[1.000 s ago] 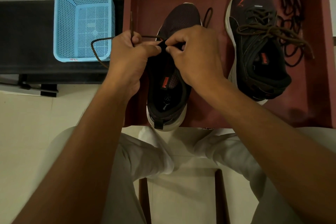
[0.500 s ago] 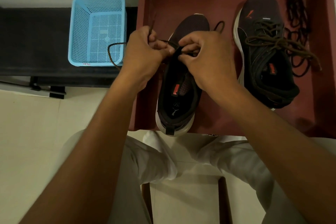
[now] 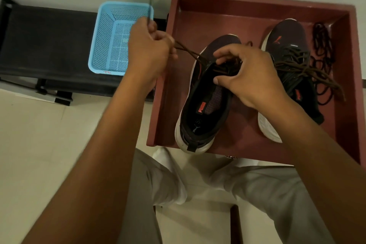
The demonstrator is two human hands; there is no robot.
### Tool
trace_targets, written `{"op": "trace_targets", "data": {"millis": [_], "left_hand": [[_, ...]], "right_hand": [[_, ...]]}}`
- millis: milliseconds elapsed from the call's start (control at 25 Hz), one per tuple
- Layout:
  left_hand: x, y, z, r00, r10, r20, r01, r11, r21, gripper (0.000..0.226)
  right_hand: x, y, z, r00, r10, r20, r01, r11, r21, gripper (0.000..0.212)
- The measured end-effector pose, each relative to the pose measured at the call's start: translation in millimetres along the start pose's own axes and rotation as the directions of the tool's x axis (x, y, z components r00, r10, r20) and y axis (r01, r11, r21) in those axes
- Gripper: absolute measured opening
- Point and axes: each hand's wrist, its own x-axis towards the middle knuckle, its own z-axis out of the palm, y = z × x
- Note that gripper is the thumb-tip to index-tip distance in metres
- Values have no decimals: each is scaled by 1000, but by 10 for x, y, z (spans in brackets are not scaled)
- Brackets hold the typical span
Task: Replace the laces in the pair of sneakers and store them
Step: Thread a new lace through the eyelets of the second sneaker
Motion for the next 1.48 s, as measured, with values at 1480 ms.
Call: {"op": "trace_targets", "data": {"millis": [1480], "left_hand": [[-298, -132, 238, 997, 17, 79, -54, 870, 489, 48]], "right_hand": [[-186, -52, -84, 987, 150, -61, -147, 988, 47, 41]]}}
